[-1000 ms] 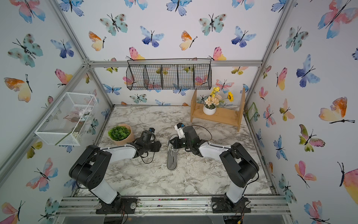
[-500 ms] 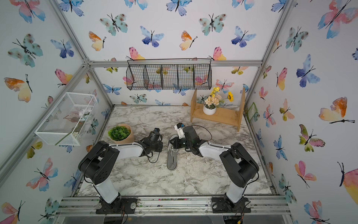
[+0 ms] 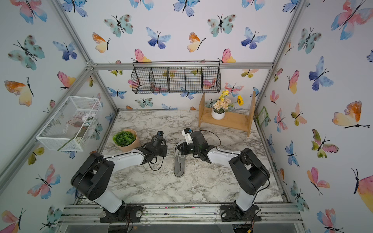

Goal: Tie the shoes
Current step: Wrap the shoelace around the shoelace.

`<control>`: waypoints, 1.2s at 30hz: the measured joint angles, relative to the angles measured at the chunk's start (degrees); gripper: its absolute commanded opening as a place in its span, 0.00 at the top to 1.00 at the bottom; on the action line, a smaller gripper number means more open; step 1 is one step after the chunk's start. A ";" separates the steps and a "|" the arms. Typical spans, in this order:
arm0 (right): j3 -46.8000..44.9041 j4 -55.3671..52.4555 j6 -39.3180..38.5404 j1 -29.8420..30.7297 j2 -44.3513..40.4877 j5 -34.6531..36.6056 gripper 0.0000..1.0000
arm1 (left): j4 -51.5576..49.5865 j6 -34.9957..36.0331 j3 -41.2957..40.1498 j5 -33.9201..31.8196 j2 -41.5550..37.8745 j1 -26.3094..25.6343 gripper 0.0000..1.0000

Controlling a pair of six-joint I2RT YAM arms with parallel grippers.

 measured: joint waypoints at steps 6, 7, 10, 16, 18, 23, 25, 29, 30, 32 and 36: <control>1.92 -1.84 -0.63 0.00 0.02 -0.07 0.98 | 1.25 -1.25 -3.08 4.46 -14.38 -0.63 1.00; 2.23 -2.01 -0.63 0.00 0.02 -0.09 0.98 | 1.22 -1.49 -3.89 5.33 -15.80 -0.85 1.00; 2.67 -2.14 -0.61 0.00 0.02 -0.17 0.98 | 0.37 -1.99 -6.23 7.69 -18.75 -1.64 1.00; 3.17 -2.71 -0.59 0.00 0.33 -0.20 0.98 | -2.14 -2.91 -9.09 11.15 -25.18 -4.22 1.00; 3.56 -2.73 -0.59 0.00 0.66 -0.22 0.98 | -2.19 -3.04 -9.16 12.20 -26.60 -5.11 1.00; 3.78 -3.58 -0.61 -0.20 1.14 -0.61 0.98 | -2.10 -3.82 -9.16 13.94 -27.15 -8.72 1.00; 4.83 -4.83 -0.74 -0.46 1.77 -1.25 0.98 | -1.46 -4.24 -9.35 14.56 -27.12 -10.10 1.00; 6.71 -6.29 -1.33 -0.59 2.89 -2.47 0.98 | 1.22 -5.25 -10.05 14.99 -26.25 -12.24 1.00; 6.97 -6.69 -1.53 -0.74 3.04 -2.95 0.98 | 2.25 -5.53 -10.45 14.99 -25.86 -12.94 1.00; 7.28 -6.93 -1.73 -1.07 3.34 -3.91 0.98 | 3.56 -5.81 -11.10 14.97 -25.24 -13.79 1.00; 8.48 -8.50 -2.40 -1.73 4.66 -6.08 0.98 | 7.02 -6.43 -12.11 14.95 -23.41 -16.13 1.00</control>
